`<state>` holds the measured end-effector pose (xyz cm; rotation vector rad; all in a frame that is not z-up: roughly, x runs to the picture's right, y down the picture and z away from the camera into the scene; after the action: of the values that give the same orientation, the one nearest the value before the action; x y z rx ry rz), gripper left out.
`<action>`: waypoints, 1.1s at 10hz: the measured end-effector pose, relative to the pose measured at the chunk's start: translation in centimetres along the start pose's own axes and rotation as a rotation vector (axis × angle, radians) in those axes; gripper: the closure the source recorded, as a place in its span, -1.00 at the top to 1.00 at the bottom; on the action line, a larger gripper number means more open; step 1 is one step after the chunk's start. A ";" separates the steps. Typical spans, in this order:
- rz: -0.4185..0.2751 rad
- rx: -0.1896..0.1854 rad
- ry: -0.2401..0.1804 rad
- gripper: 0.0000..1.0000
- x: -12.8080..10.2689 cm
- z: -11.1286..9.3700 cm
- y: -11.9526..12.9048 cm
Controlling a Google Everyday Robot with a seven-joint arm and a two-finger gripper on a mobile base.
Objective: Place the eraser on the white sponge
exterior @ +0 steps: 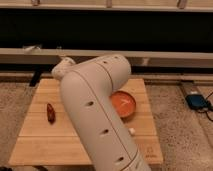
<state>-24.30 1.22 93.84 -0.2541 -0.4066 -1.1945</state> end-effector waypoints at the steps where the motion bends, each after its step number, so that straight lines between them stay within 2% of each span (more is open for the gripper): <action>1: 0.000 0.004 0.000 -0.70 0.2 0.1 0.0; 2: 0.000 0.006 -0.001 -0.68 0.4 0.2 0.0; 4: -0.001 0.009 -0.003 -0.38 0.5 0.3 0.0; 8: 0.001 0.010 -0.004 0.47 0.6 0.3 0.3; 9: 0.000 0.011 -0.004 0.57 0.6 0.3 0.3; 11: 0.000 0.013 -0.003 0.60 0.7 0.3 0.4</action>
<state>-23.80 0.88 94.37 -0.2453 -0.4170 -1.1908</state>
